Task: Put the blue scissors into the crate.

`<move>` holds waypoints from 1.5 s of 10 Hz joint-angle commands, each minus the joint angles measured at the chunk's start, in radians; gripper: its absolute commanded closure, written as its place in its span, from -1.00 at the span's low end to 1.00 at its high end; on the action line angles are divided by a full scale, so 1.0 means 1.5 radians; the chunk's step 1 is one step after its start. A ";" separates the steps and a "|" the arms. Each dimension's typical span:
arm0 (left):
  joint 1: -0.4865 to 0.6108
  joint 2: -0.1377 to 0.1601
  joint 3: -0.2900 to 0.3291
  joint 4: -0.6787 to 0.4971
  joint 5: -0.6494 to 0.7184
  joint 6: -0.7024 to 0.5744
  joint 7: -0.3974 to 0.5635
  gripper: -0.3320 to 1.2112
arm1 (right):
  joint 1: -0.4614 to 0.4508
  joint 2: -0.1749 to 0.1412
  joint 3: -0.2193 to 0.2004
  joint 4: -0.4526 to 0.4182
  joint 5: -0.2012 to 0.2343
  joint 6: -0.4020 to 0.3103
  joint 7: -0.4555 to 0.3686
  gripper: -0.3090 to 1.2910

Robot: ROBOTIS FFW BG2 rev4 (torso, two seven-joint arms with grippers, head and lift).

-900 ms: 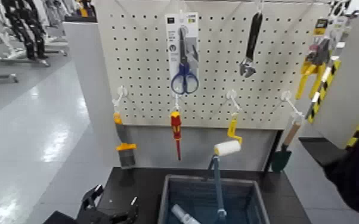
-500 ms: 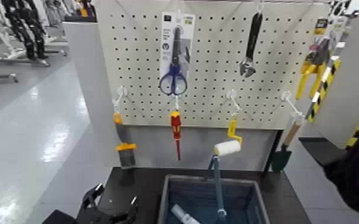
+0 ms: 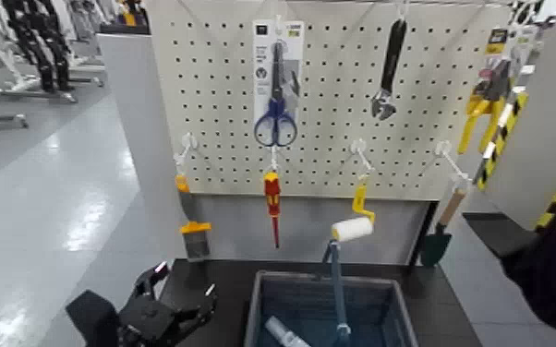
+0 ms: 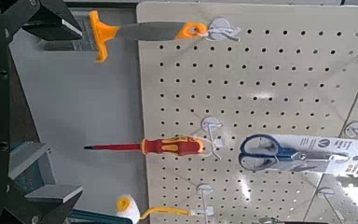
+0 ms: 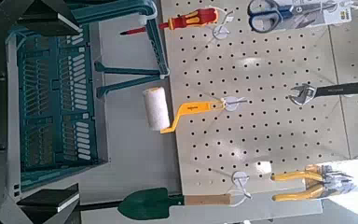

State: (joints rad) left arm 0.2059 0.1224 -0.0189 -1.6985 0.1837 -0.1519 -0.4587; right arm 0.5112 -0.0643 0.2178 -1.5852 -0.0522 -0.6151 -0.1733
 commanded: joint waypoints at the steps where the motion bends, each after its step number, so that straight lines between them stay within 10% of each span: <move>1: -0.047 0.017 0.001 -0.021 0.030 0.067 -0.040 -0.31 | 0.000 0.001 0.001 0.000 0.000 0.000 0.000 -0.51; 15: -0.312 0.054 -0.037 0.058 0.115 0.163 -0.223 -0.25 | -0.009 0.000 0.005 0.007 -0.006 -0.001 0.007 -0.51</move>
State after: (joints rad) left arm -0.2456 0.2032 -0.0681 -1.6208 0.3540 0.0920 -0.7922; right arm 0.4975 -0.0633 0.2256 -1.5755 -0.0614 -0.6166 -0.1630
